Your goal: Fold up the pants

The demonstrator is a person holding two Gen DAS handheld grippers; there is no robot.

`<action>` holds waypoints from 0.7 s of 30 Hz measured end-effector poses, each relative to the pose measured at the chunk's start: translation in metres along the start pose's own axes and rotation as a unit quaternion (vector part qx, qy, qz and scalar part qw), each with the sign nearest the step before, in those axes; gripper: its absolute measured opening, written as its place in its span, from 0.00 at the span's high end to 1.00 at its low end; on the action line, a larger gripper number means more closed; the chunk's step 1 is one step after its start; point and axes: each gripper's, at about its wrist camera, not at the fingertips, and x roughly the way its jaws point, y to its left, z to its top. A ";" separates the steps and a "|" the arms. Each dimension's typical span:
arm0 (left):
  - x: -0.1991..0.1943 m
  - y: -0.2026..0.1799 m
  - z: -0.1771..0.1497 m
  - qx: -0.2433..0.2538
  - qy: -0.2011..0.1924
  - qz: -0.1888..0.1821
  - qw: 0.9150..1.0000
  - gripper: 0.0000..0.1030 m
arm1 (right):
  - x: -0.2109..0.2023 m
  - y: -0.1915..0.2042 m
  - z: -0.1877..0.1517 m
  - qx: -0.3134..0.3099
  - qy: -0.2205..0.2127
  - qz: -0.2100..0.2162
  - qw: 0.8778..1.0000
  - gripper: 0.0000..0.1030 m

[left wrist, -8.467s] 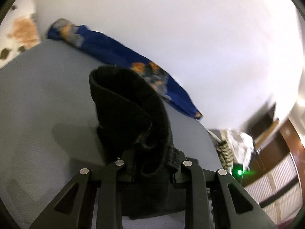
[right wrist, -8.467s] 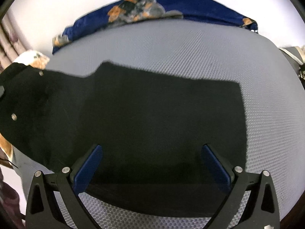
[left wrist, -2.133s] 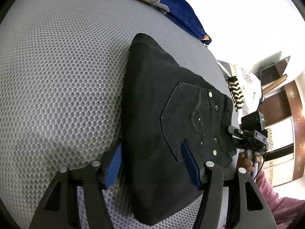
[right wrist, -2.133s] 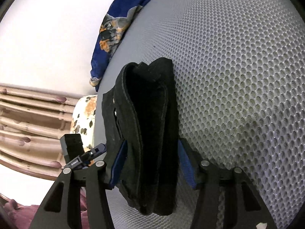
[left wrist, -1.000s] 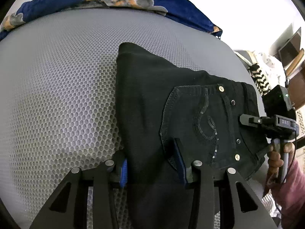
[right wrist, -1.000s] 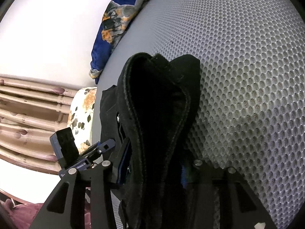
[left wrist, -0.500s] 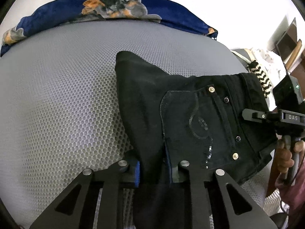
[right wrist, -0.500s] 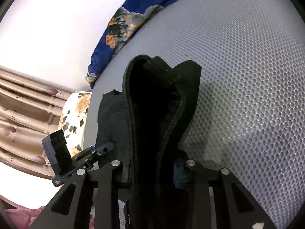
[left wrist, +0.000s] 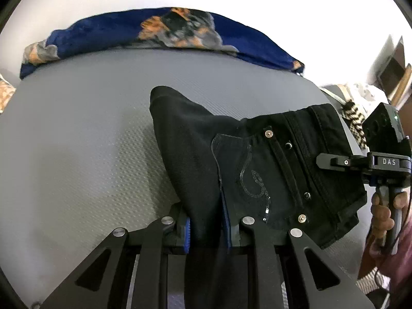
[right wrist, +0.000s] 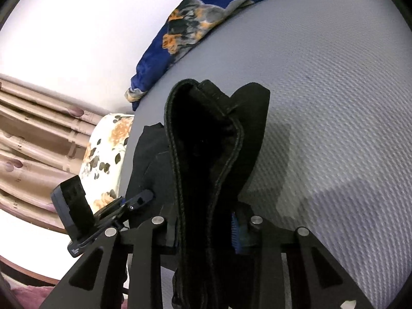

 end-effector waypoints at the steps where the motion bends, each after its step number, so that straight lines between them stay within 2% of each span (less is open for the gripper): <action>1: 0.000 0.004 0.004 -0.003 -0.003 0.003 1.000 0.81 | 0.003 0.003 0.004 -0.002 0.000 0.003 1.000 0.73; 9: 0.002 0.042 0.049 -0.017 -0.027 0.020 0.999 0.81 | 0.035 0.026 0.055 -0.018 -0.002 0.019 1.000 0.74; 15: 0.015 0.059 0.095 -0.014 -0.039 0.029 0.999 0.81 | 0.053 0.035 0.096 -0.027 -0.006 0.010 1.000 0.75; 21: 0.035 0.071 0.130 -0.017 -0.032 0.041 0.999 0.81 | 0.069 0.036 0.137 -0.027 -0.015 -0.001 1.000 0.76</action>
